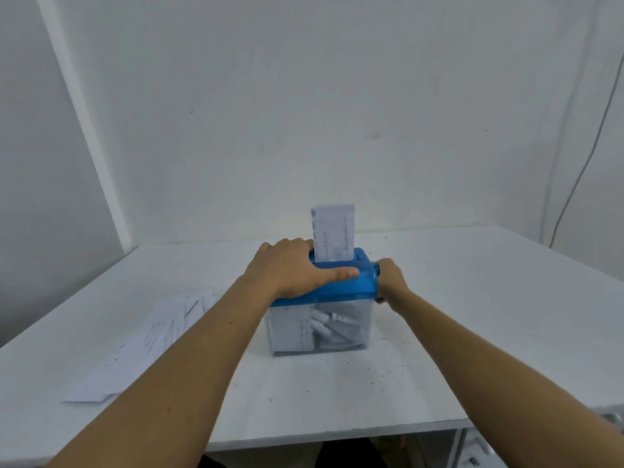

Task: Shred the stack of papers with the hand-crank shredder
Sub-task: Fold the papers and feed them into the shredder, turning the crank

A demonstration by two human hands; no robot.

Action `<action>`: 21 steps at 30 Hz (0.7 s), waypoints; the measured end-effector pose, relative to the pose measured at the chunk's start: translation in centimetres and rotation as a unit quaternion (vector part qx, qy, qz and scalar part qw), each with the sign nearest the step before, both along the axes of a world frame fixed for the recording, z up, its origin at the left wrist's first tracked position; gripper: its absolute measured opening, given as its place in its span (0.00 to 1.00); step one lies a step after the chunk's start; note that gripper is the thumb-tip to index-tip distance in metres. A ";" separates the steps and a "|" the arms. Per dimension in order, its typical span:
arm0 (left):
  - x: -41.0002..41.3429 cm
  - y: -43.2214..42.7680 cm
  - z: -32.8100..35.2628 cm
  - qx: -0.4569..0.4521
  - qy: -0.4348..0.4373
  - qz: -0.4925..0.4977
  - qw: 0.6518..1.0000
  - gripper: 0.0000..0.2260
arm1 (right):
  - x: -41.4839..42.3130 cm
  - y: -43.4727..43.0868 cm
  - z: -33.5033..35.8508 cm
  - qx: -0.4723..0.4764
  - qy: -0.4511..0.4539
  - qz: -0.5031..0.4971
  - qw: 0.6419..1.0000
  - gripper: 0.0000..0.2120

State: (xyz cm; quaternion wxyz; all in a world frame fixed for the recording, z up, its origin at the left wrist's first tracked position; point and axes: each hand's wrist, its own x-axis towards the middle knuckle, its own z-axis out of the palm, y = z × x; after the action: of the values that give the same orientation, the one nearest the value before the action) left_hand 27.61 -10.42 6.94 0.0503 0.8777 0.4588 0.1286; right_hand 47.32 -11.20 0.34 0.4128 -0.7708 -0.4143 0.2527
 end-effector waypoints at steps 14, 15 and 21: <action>0.2 -0.1 0.4 -0.024 0.009 0.017 1.000 0.49 | -1.3 -11.5 4.1 0.081 -0.207 0.052 0.974 0.27; 0.2 -0.1 0.3 -0.028 0.006 0.019 0.999 0.51 | -1.2 -11.6 5.0 0.077 -0.244 0.051 0.965 0.29; 0.3 0.2 0.1 -0.024 -0.013 0.027 0.999 0.54 | -0.9 -9.0 7.1 0.104 -0.346 -0.012 0.932 0.28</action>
State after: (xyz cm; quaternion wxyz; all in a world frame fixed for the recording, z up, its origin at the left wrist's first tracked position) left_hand 27.89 -10.18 7.03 0.0734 0.8620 0.4844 0.1301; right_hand 46.44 -20.15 7.39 0.3245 -0.7683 -0.5460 -0.0795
